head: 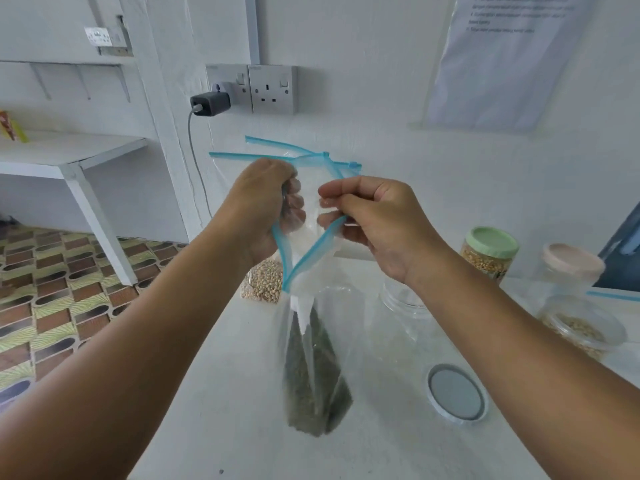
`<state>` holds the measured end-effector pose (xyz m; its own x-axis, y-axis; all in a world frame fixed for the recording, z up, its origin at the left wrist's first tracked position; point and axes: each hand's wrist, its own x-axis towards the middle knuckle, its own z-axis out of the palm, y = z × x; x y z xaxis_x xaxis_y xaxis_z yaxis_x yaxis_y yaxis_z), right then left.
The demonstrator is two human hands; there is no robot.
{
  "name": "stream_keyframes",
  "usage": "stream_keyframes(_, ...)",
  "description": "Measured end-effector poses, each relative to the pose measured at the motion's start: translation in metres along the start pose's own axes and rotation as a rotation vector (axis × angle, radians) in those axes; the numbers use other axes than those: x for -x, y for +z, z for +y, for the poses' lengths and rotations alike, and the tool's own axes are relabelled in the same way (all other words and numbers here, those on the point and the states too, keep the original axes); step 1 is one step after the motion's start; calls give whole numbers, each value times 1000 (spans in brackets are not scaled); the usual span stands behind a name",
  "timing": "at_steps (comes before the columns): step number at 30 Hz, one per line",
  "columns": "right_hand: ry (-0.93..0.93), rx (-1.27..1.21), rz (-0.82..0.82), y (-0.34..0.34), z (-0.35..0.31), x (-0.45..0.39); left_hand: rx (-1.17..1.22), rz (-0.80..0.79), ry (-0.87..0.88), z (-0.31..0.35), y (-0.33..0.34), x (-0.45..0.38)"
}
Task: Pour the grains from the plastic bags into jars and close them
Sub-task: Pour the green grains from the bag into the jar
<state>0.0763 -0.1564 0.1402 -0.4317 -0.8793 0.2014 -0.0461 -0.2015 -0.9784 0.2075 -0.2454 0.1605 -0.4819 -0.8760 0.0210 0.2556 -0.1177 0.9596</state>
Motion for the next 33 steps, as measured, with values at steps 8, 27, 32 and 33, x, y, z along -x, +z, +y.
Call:
stream_keyframes(8, -1, 226, 7, -19, 27, 10, -461, 65, 167, -35, -16, 16)
stream_keyframes(27, -163, 1047, -219, -58, 31, 16, -1295, -133, 252, -11, -43, 46)
stream_keyframes(32, -73, 1073, -296, -62, 34, 20, -1337, -146, 226, -14, -42, 47)
stream_keyframes(33, -69, 1125, -297, -67, 34, 21, -1329, -106, 214, -13, -46, 46)
